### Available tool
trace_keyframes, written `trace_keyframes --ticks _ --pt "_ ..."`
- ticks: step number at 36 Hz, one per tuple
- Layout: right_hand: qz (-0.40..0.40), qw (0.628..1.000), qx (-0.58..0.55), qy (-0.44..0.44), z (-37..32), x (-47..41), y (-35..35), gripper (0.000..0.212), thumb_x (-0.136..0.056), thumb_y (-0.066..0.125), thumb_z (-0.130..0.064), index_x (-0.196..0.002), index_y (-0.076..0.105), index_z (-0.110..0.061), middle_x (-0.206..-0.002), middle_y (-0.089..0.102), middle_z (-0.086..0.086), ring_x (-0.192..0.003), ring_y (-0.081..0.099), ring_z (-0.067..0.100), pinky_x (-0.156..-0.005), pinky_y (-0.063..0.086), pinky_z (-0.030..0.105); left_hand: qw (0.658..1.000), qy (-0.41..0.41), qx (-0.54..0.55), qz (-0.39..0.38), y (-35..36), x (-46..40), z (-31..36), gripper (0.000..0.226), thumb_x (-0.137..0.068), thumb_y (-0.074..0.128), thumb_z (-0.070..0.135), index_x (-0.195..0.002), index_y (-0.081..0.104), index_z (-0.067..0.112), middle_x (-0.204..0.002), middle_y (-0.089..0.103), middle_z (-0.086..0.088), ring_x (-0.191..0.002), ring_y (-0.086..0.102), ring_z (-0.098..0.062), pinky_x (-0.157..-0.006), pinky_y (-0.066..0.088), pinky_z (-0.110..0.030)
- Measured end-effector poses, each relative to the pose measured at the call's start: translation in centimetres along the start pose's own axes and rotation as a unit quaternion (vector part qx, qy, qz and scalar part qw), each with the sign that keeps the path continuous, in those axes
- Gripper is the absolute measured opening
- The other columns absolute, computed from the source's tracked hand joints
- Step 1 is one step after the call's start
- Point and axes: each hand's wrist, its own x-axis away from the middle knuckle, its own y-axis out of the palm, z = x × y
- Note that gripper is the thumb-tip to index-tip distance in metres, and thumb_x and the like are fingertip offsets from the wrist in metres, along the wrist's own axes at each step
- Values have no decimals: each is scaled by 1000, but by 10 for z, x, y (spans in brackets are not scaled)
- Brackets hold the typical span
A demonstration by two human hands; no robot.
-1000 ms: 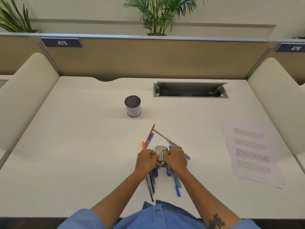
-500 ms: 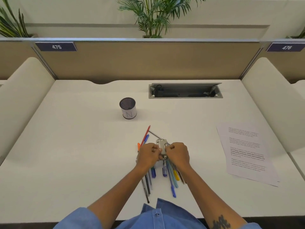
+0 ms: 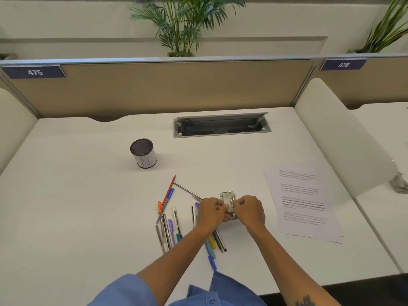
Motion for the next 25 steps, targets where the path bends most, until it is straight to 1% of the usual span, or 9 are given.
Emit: trace_keyframes --ticks 3,8,11,15,19,21,23,25 --pt "-6 1000 12 12 11 -8 -6 36 -92 63 -23 -58 54 -17 -57 57 -1 -49 46 16 -48 32 25 1000 -7 0 -7 15 -3 1 21 -101 72 4 -83 71 14 -84 83 -22 -72 84 -28 -74 70 -41" --pt "-15 999 26 27 25 -18 -10 33 -93 63 -23 -61 56 -18 -61 59 -1 -53 50 18 -48 31 25 1000 -18 -10 -16 33 -8 1 23 -100 73 5 -79 73 14 -81 82 -20 -72 84 -30 -76 70 -47" --pt "-21 999 32 35 32 -23 -11 30 -92 63 -25 -63 59 -18 -62 61 -2 -54 51 18 -48 31 25 999 -33 -4 -17 40 -9 1 19 -100 73 4 -81 74 8 -80 82 -21 -73 83 -33 -77 70 -51" --pt "-27 998 36 40 38 -28 -9 32 -93 64 -25 -62 58 -19 -62 61 -3 -54 52 18 -48 32 24 999 -46 -4 -15 45 -8 1 13 -100 73 3 -90 75 -5 -81 82 -24 -73 83 -34 -77 69 -54" --pt "-26 998 41 39 41 -29 -7 31 -95 64 -29 -67 64 -14 -65 65 0 -58 56 22 -50 36 26 999 -41 -14 -20 45 -5 1 13 -101 72 5 -89 76 2 -83 83 -22 -75 83 -35 -78 69 -55" --pt "-14 997 62 32 40 -28 -9 30 -96 62 -33 -75 69 -12 -73 71 1 -65 63 25 -55 42 27 999 -39 -14 -19 44 -4 2 16 -102 71 8 -87 77 9 -83 83 -19 -75 84 -32 -77 69 -55" --pt "25 996 84 3 36 -24 -12 27 -98 60 -36 -84 70 -15 -84 73 1 -71 63 25 -61 44 30 999 -31 -25 -5 40 -3 3 19 -104 69 14 -88 78 16 -81 84 -13 -72 84 -26 -76 70 -52" --pt "61 995 54 -48 31 -18 -12 20 -99 59 -37 -90 68 -20 -92 72 -3 -72 59 20 -63 41 30 999 -9 -48 21 31 -1 3 16 -105 67 19 -95 79 15 -83 84 -10 -70 82 -19 -74 70 -48"
